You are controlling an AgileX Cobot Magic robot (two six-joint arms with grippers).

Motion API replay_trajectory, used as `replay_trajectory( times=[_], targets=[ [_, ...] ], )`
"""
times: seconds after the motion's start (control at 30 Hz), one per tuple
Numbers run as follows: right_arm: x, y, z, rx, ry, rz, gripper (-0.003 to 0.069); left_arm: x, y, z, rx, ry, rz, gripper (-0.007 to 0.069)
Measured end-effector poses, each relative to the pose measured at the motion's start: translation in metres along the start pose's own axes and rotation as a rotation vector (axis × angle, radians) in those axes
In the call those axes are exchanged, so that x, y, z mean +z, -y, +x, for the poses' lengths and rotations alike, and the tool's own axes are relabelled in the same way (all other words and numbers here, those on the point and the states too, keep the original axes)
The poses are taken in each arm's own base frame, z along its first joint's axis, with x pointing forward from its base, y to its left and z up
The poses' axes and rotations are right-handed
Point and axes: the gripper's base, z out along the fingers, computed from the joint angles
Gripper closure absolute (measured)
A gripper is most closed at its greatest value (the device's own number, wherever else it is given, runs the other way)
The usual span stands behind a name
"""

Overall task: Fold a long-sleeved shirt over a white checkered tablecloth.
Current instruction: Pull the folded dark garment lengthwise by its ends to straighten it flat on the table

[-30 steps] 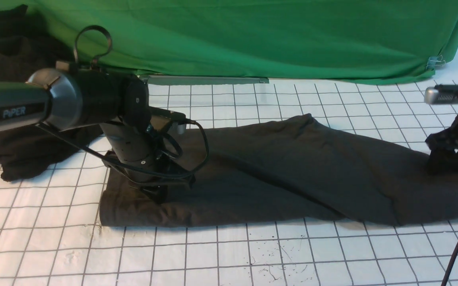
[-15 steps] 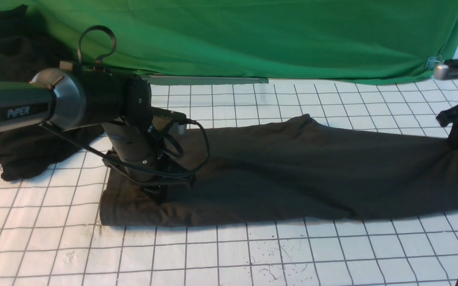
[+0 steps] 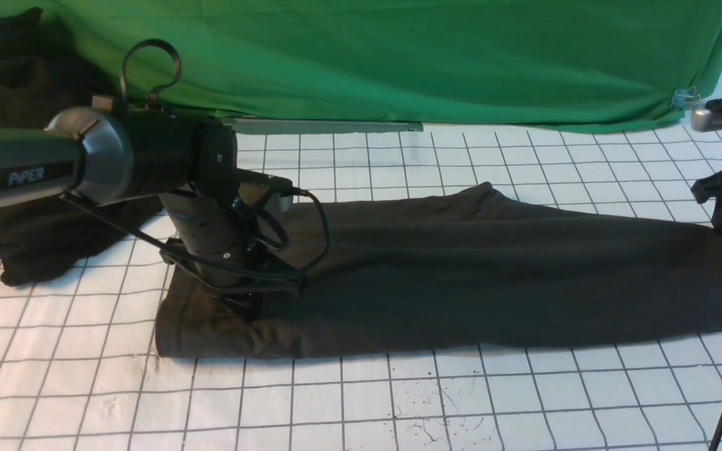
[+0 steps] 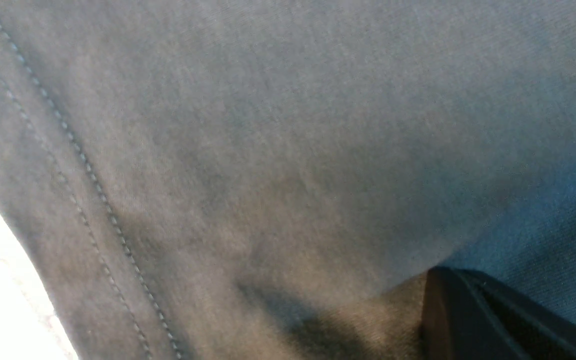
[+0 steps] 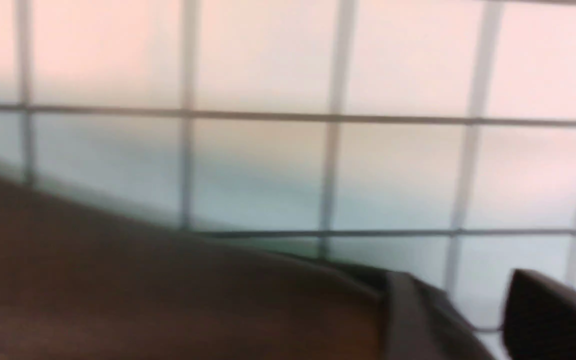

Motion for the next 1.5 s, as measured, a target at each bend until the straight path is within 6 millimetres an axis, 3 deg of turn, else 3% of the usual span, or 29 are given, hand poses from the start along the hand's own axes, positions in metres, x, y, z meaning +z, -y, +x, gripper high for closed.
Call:
replay_trajectory(
  times=[0.13, 0.27, 0.3, 0.33, 0.4, 0.47, 0.5, 0.67, 0.8, 0.9, 1.07, 1.37, 1.5],
  targets=[
    [-0.031, 0.003, -0.005, 0.054, 0.018, 0.007, 0.0315, -0.023, -0.001, 0.002, -0.013, 0.047, -0.009, 0.0627],
    [-0.077, -0.011, -0.016, 0.064, 0.166, -0.119, 0.0409, -0.053, -0.001, 0.001, -0.029, 0.141, -0.003, 0.0627],
    [-0.077, -0.013, -0.016, 0.059, 0.170, -0.130, 0.0414, -0.054, -0.001, 0.002, -0.029, 0.145, -0.003, 0.0627],
    [-0.091, -0.027, -0.022, 0.020, 0.233, -0.213, 0.0439, -0.056, -0.001, 0.002, -0.033, 0.143, 0.000, 0.0627],
    [-0.099, -0.055, -0.028, -0.048, 0.292, -0.326, 0.0442, -0.056, -0.003, 0.003, -0.047, 0.131, 0.002, 0.0627],
    [-0.091, -0.097, -0.035, -0.127, 0.315, -0.407, 0.0392, -0.056, -0.007, 0.003, -0.067, 0.134, 0.002, 0.0627],
    [-0.090, -0.104, -0.035, -0.140, 0.315, -0.416, 0.0381, -0.056, -0.007, 0.003, -0.069, 0.136, 0.001, 0.0627],
    [-0.034, -0.195, -0.034, -0.359, 0.291, -0.465, 0.0310, -0.056, -0.009, 0.003, -0.074, 0.137, 0.000, 0.0627],
    [-0.004, -0.234, -0.026, -0.453, 0.258, -0.427, 0.0339, -0.056, -0.009, 0.003, -0.074, 0.137, 0.000, 0.0627],
    [0.005, -0.242, -0.021, -0.504, 0.237, -0.367, 0.0371, -0.056, -0.010, 0.003, -0.073, 0.137, -0.003, 0.0627],
    [0.007, -0.240, -0.023, -0.528, 0.255, -0.303, 0.0414, -0.056, -0.010, 0.002, -0.075, 0.149, -0.003, 0.0627],
    [0.009, -0.236, -0.025, -0.540, 0.259, -0.255, 0.0355, -0.056, -0.010, 0.001, -0.082, 0.159, -0.001, 0.0627],
    [0.012, -0.236, -0.024, -0.541, 0.248, -0.255, 0.0382, -0.056, -0.010, 0.001, -0.083, 0.160, 0.000, 0.0627]
  ],
)
